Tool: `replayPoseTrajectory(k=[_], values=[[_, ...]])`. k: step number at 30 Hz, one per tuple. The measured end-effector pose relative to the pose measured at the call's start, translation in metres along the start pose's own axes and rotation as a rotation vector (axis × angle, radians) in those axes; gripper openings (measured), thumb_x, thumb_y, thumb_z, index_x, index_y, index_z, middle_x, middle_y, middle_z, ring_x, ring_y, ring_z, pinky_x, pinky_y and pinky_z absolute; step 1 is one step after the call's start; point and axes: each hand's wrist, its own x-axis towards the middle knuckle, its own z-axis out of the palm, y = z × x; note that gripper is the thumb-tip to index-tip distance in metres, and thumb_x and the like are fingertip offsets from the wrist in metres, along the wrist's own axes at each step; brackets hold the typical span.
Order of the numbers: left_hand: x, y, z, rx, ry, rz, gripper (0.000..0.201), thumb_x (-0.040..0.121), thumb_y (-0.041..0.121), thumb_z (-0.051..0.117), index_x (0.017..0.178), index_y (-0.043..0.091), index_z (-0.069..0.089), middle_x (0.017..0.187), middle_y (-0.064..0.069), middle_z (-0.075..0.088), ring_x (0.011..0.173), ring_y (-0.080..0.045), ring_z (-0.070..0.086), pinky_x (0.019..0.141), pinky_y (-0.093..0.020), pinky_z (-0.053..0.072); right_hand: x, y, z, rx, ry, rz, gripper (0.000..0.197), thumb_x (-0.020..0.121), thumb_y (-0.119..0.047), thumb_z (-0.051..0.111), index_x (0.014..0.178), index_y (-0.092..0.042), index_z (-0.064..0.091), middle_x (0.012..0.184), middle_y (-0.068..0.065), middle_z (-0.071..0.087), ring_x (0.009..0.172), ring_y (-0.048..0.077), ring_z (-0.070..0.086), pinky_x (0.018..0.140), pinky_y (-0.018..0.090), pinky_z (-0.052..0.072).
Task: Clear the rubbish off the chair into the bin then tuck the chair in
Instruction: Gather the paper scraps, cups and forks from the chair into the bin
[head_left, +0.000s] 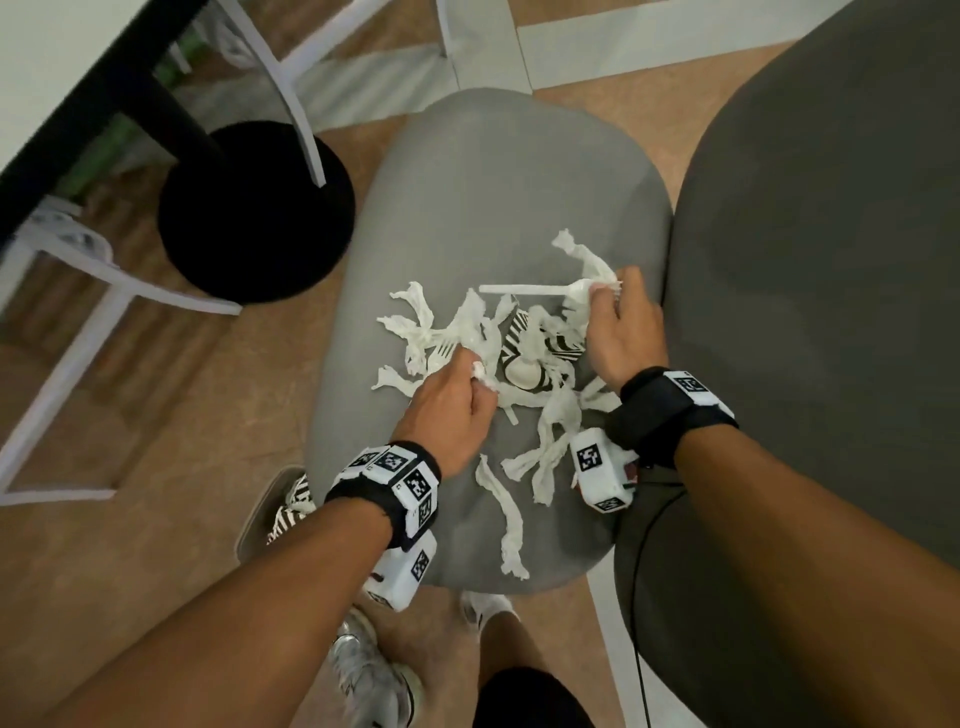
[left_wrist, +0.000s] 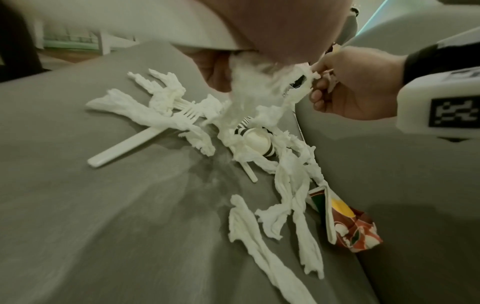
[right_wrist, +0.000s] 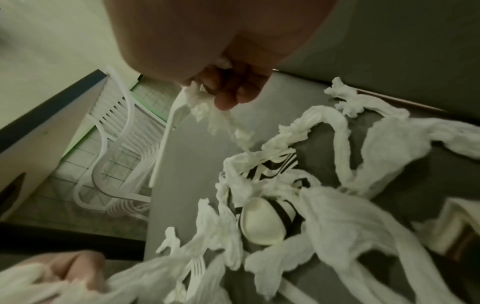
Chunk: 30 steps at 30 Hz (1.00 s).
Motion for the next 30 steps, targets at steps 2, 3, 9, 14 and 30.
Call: replayPoseTrajectory(k=[2,3,9,14,30], values=[[-0.013,-0.006,-0.005,-0.016,0.002,-0.017,0.008,0.097,0.018,0.039,0.1,0.011,0.041,0.071,-0.002,0.048,0.072,-0.028,0.047,0.062,-0.036,0.038,-0.014,-0.009,0.002,0.006,-0.006,0.007,0.018,0.101,-0.028,0.037,0.098,-0.013,0.047,0.078,0.001,0.059,0.08,0.027,0.055,0.07,0.037,0.041],[-0.02,-0.01,-0.008,-0.026,0.009,-0.023,0.008,0.096,0.018,0.039,0.097,0.011,0.041,0.069,-0.002,0.048,0.071,-0.029,0.048,0.061,-0.037,0.039,-0.023,-0.014,0.005,0.0,-0.018,0.015,0.021,0.1,-0.028,0.036,0.099,-0.011,0.049,0.081,0.002,0.06,0.082,0.027,0.055,0.071,0.037,0.042],[-0.073,-0.058,-0.036,-0.071,0.09,-0.111,0.007,0.093,0.016,0.042,0.086,0.014,0.04,0.059,-0.002,0.045,0.057,-0.033,0.047,0.052,-0.039,0.039,-0.084,-0.045,0.04,0.019,-0.133,-0.033,0.019,0.097,-0.023,0.041,0.088,-0.009,0.049,0.071,0.005,0.056,0.072,0.022,0.05,0.067,0.035,0.037],[-0.124,-0.114,-0.074,-0.117,0.152,-0.227,0.007,0.092,0.014,0.044,0.086,0.011,0.046,0.062,-0.009,0.053,0.06,-0.035,0.049,0.057,-0.042,0.044,-0.139,-0.069,0.094,0.022,-0.233,-0.082,0.009,0.098,-0.022,0.043,0.093,-0.016,0.048,0.068,-0.001,0.054,0.064,0.009,0.049,0.058,0.029,0.034],[-0.212,-0.299,-0.051,-0.15,-0.003,-0.449,0.028,0.097,0.016,0.044,0.118,0.004,0.058,0.1,-0.018,0.067,0.09,-0.033,0.062,0.081,-0.037,0.049,-0.279,-0.092,0.27,0.065,-0.52,0.036,0.016,0.096,-0.024,0.047,0.092,-0.013,0.057,0.082,0.001,0.066,0.081,0.021,0.061,0.077,0.036,0.048]])
